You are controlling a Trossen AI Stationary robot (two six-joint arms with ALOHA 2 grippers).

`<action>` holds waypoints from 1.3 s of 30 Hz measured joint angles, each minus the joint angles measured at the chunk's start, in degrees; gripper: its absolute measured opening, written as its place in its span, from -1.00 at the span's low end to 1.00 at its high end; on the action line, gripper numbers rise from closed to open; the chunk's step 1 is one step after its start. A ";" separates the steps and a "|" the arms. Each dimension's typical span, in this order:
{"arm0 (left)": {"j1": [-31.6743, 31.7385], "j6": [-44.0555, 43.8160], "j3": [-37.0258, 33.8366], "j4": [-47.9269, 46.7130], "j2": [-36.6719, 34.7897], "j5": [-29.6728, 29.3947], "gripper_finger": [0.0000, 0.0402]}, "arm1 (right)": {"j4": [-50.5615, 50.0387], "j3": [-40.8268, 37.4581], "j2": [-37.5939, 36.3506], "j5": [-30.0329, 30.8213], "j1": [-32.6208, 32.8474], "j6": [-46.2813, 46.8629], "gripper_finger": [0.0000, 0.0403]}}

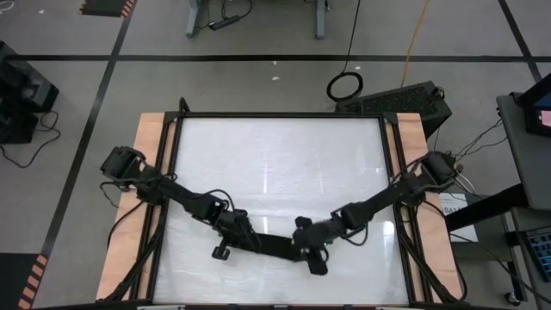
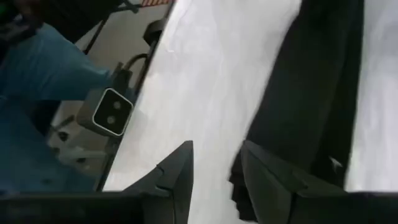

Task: Roll napkin
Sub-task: Roll the black napkin

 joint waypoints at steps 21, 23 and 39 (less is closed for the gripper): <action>6.98 -0.89 -0.12 -0.40 0.15 9.55 -0.91 | 3.74 0.12 9.38 17.18 3.93 3.26 0.14; 7.01 0.20 -0.06 -1.33 0.12 9.64 -0.91 | 3.52 0.23 10.09 17.06 3.12 5.13 0.08; 10.17 2.03 4.71 -11.12 -0.89 -5.94 -0.23 | -5.03 0.41 10.44 12.06 -3.11 10.86 -0.23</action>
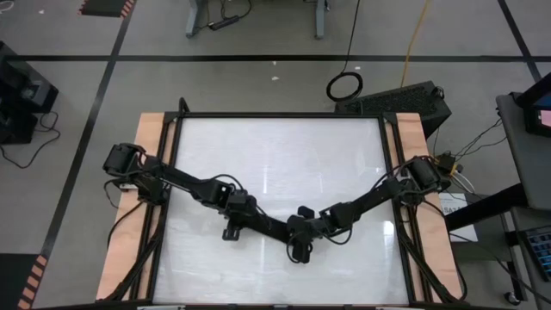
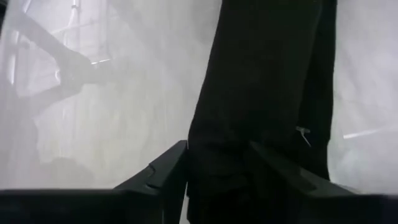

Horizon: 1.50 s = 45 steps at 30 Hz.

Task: Roll napkin
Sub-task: Roll the black napkin

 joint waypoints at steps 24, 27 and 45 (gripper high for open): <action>2.67 1.84 2.03 -10.41 -28.75 -5.47 -0.11 | -9.72 -0.71 -13.17 0.04 -3.96 -8.19 -0.29; 2.67 1.13 2.03 -10.34 -34.11 -8.54 -0.11 | -12.52 -0.62 -18.42 0.20 -3.96 -10.55 -0.29; 2.67 -15.22 -17.49 -0.93 -67.24 -19.75 -0.11 | -30.74 -5.98 -60.01 12.68 -1.27 -15.09 -0.29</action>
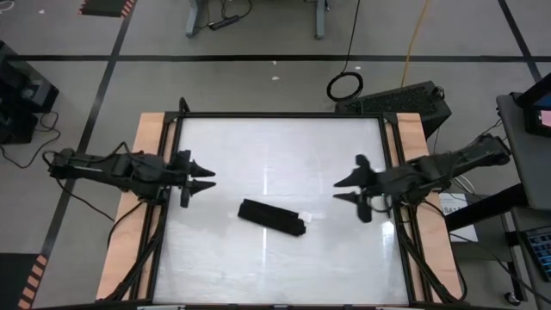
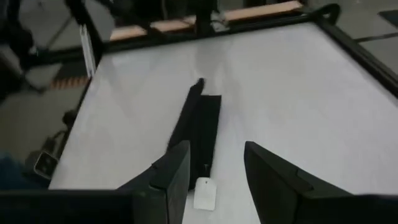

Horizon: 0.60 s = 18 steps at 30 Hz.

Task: Roll napkin
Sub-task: Roll the black napkin

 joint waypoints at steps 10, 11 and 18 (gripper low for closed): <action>0.00 -7.87 -18.07 20.83 -8.20 -3.87 -0.11 | 20.95 -27.18 -22.77 1.86 0.98 9.52 -0.29; 0.00 -7.95 -19.54 22.71 -8.30 -4.03 -0.11 | 24.03 -29.99 -24.44 2.47 0.98 10.12 -0.29; 0.00 -12.70 -27.06 27.25 -8.41 -4.51 -0.11 | 37.93 -44.13 -32.18 5.29 0.98 14.14 -0.29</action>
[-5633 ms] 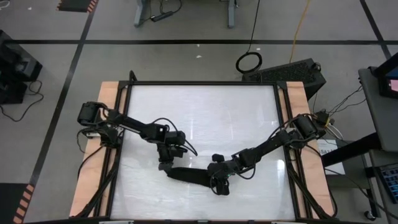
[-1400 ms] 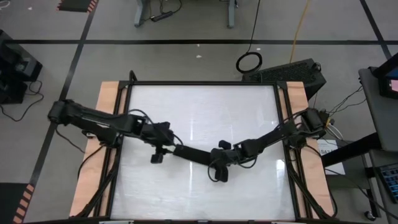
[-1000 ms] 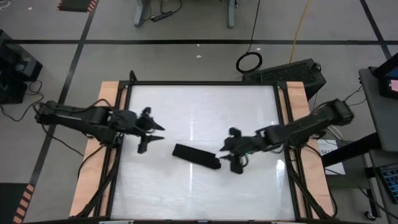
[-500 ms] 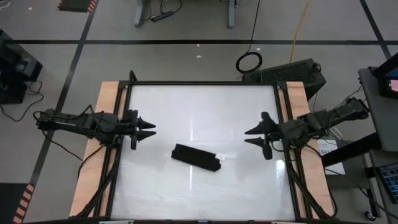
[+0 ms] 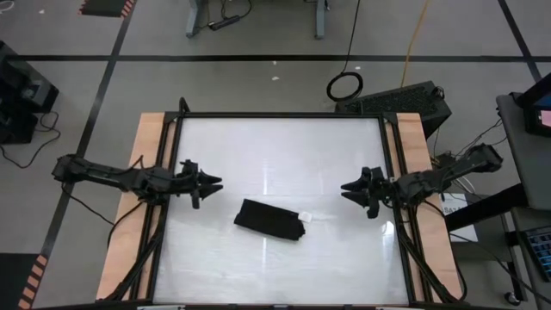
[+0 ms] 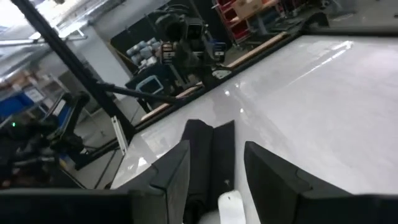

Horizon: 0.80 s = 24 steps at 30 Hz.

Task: Roll napkin
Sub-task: Roll the black napkin

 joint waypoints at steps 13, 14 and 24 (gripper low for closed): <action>0.00 -1.23 -4.74 1.42 -0.07 -6.43 -0.11 | -2.95 -3.54 -3.68 3.34 0.00 0.71 -0.29; 0.00 -1.46 -4.74 1.35 -0.07 -6.24 -0.11 | -2.76 -3.54 -3.68 3.34 -0.02 1.57 -0.29; -0.02 3.14 -3.93 2.20 1.65 9.45 -0.11 | 2.28 -3.50 1.13 -2.63 0.04 4.41 -0.18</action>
